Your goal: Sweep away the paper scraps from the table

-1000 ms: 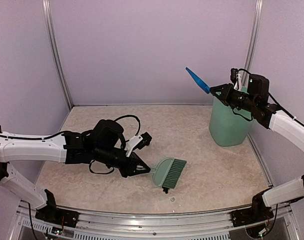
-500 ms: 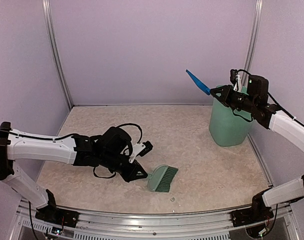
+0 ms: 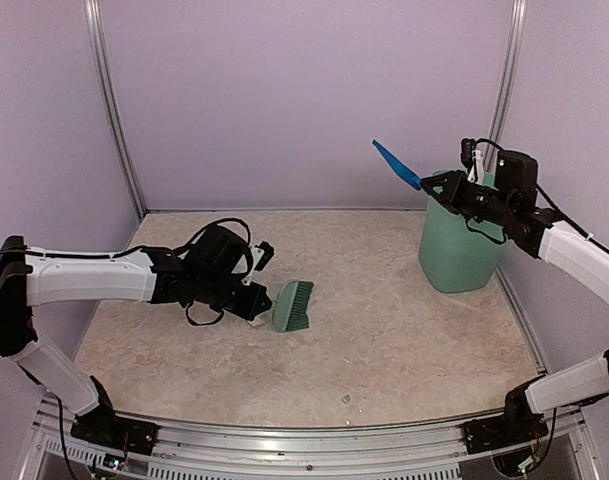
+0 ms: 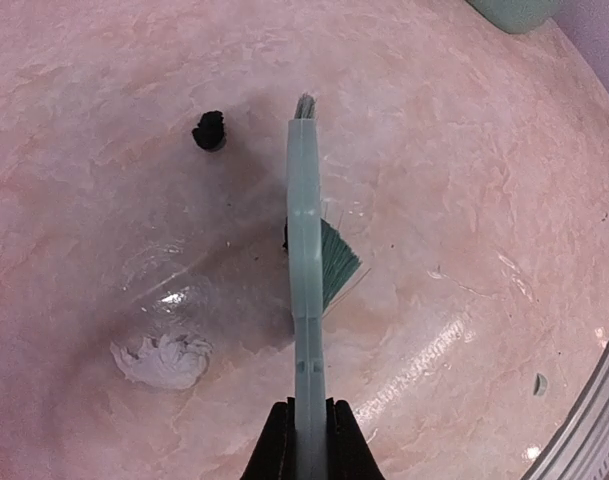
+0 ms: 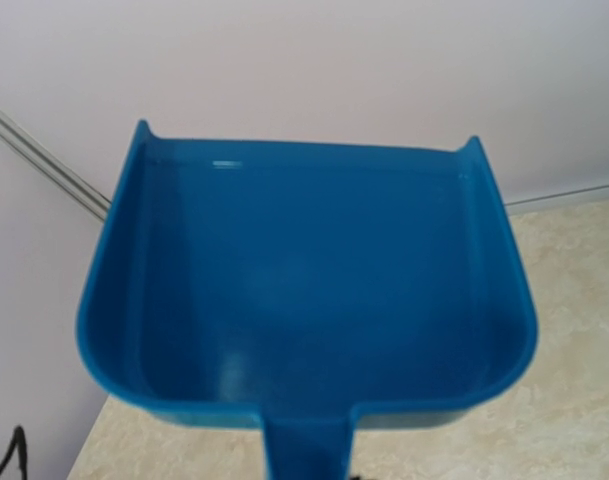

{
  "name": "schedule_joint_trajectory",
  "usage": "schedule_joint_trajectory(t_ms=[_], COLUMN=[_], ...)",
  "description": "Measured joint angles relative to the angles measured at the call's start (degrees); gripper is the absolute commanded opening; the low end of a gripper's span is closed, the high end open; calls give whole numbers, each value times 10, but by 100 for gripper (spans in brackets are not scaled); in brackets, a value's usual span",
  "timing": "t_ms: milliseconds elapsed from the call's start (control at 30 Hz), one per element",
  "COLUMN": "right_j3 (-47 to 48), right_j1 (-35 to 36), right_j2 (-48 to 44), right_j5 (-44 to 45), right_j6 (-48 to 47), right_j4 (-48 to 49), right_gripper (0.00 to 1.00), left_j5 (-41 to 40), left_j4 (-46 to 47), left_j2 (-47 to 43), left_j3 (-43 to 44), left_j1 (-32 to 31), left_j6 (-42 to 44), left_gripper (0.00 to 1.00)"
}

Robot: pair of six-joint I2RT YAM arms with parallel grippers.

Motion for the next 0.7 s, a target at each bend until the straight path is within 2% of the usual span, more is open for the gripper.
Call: schedule_joint_trajectory(t_ms=[267, 467, 700], right_j3=[0, -1, 1], right_j1=[0, 10, 53], right_j2=[9, 23, 50], right_j5=[-4, -6, 8], right_j6=[-10, -28, -85], right_j4=[2, 11, 10], right_gripper=[0, 0, 0], left_j5=[-113, -169, -205], left_j4=[-3, -36, -109], left_j2=[-9, -94, -171], left_j3=[2, 2, 1], left_j1=[-17, -69, -77], left_j6=[-7, -29, -93], left_gripper=[0, 0, 1])
